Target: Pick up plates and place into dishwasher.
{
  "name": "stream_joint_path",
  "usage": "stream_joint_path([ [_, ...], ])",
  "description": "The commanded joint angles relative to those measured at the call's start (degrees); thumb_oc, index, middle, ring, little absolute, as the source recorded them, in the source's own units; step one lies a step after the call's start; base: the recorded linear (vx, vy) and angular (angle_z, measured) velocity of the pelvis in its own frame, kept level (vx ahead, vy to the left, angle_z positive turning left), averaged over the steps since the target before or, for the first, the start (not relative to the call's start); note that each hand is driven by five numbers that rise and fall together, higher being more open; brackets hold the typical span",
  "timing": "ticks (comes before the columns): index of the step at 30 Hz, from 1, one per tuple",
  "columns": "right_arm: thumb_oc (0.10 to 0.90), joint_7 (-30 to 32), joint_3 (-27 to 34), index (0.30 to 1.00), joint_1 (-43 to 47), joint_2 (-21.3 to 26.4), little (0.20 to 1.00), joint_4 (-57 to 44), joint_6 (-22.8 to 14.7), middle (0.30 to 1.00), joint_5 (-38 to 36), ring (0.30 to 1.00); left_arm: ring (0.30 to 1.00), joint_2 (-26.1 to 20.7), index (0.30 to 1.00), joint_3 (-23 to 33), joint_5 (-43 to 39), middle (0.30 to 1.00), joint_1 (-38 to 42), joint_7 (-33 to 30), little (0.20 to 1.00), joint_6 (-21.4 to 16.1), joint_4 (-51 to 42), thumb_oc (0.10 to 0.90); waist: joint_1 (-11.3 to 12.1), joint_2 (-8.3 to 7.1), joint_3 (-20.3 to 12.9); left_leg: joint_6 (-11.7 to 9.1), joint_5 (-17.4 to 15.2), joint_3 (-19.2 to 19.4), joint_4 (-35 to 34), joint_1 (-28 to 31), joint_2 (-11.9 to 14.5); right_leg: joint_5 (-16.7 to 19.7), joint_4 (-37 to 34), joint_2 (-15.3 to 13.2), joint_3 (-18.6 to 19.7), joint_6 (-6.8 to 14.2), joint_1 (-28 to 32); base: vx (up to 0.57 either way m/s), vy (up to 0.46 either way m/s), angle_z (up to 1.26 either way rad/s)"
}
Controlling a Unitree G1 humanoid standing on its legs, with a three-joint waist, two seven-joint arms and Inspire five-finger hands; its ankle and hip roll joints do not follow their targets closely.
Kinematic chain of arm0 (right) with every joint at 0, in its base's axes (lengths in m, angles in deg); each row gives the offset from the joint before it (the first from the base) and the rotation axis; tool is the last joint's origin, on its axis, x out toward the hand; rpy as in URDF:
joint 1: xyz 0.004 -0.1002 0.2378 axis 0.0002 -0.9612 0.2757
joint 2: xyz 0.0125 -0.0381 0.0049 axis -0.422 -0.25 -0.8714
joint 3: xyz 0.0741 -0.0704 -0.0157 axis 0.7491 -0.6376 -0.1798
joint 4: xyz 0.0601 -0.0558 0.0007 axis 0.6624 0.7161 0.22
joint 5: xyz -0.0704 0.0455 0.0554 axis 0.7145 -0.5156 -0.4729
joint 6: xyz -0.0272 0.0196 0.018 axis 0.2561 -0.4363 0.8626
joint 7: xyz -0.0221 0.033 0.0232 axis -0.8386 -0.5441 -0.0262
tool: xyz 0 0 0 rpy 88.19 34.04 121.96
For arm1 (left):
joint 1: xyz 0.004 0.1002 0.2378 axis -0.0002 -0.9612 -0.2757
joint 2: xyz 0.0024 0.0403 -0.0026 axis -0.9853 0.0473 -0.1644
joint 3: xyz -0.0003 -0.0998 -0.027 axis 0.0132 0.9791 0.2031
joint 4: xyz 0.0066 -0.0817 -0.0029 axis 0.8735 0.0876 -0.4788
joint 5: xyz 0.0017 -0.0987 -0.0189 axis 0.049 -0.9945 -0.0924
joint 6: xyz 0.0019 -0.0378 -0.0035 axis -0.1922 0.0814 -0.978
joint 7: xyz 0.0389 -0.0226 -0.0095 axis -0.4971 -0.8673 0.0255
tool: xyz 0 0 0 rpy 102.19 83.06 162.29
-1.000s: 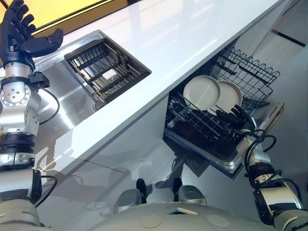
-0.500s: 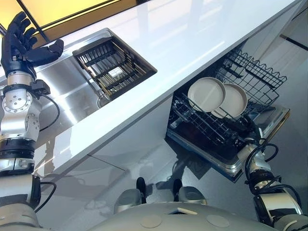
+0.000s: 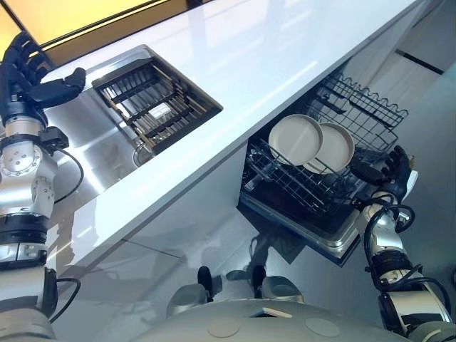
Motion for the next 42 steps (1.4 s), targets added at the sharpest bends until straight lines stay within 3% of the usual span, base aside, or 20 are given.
stream_joint_path([
  [1, 0.8, -0.1, 2.7, 0.9, 2.5, 3.1, 0.9, -0.7, -4.3, 0.9, -0.4, 0.9, 0.9, -6.6, 0.9, 5.0, -1.6, 0.9, 1.5, 1.3, 0.9, -4.6, -0.7, 0.8, -0.7, 3.47, -6.0, -0.9, -6.1, 1.1, 2.2, -0.5, -0.4, -5.6, 9.0, 1.3, -2.5, 4.3, -2.4, 0.07, -0.073, -0.34],
  [7, 0.8, 0.7, 3.0, 0.9, 2.2, 2.5, 0.9, 0.9, -2.9, 0.9, 0.8, 0.9, 0.9, -7.0, 0.9, 6.0, -2.0, 0.9, 0.4, 2.1, 0.9, -3.5, -0.2, 0.8, -0.6, 3.99, -6.3, -1.3, -6.0, 1.4, 2.3, -0.5, 0.1, -6.1, 8.2, 1.4, -3.1, 4.1, -1.9, 0.06, -0.081, -0.21],
  [12, 0.8, -6.5, 3.1, 0.9, 2.1, 2.6, 0.9, 4.4, -0.3, 0.9, -3.5, 0.9, 0.9, -7.8, 0.9, 5.4, -1.4, 0.9, 1.7, 3.9, 0.9, -2.1, 0.9, 0.8, -0.1, 4.36, -6.4, -1.5, -5.7, 0.9, 2.3, -0.9, 0.7, -7.0, 8.8, 1.6, -3.9, 3.6, -2.0, 0.07, -0.104, -0.01],
  [17, 0.8, -8.5, 3.2, 0.9, 1.2, 2.8, 0.9, 7.1, 0.2, 0.9, -6.4, 0.9, 0.9, -9.0, 0.9, 4.9, -0.6, 0.9, 3.2, 4.9, 0.9, -0.7, 1.1, 0.8, 0.4, 4.4, -6.0, -1.6, -5.6, 0.5, 3.0, -2.0, 1.2, -7.9, 10.0, 2.0, -4.5, 3.0, -2.8, 0.06, -0.121, 0.04],
  [26, 0.8, -9.1, 3.3, 0.9, 2.9, 3.8, 0.9, 8.9, 0.0, 0.9, -12.3, 0.9, 0.9, -12.7, 0.9, 2.2, -2.6, 0.9, 11.1, 2.8, 0.9, 0.3, 2.1, 0.8, 1.3, 5.0, -0.3, -2.3, -6.1, -1.9, 13.2, -11.6, 1.6, -11.2, 18.6, 2.6, -4.8, -0.3, -8.1, -0.02, -0.117, 0.12],
  [30, 0.8, -19.0, 1.3, 0.9, 7.5, 4.2, 0.9, 7.0, -0.6, 0.9, -21.8, 0.9, 0.9, -14.8, 0.9, -1.0, -3.8, 0.9, 18.4, 1.4, 0.9, -0.9, 4.1, 0.8, 1.6, 5.06, 5.2, -2.6, -6.2, -3.3, 19.6, -19.4, 2.0, -12.9, 25.6, 2.5, -5.3, -3.0, -13.7, -0.17, -0.082, 0.19],
  [34, 0.8, -25.6, -1.1, 0.9, 10.1, 4.1, 0.9, 4.6, -1.8, 0.9, -25.1, 0.9, 0.9, -16.1, 0.9, -3.9, -3.8, 0.9, 24.5, 1.7, 0.9, -2.3, 7.5, 0.8, 1.8, 4.72, 8.2, -2.8, -6.4, -4.1, 24.3, -25.1, 2.1, -14.3, 31.4, 1.9, -6.0, -4.4, -18.9, -0.1, -0.046, 0.07],
  [42, 0.8, -30.6, -5.8, 0.9, 14.5, 3.7, 0.9, -2.0, -1.3, 0.9, -26.2, 0.9, 0.9, -16.5, 0.9, -9.8, -3.5, 0.9, 32.1, 1.3, 0.9, -1.5, 8.6, 0.8, 2.3, 4.26, 10.6, -2.8, -6.1, -5.1, 26.3, -29.6, 0.9, -15.3, 36.4, 0.3, -6.1, -4.6, -25.1, -0.05, 0.03, 0.02],
])
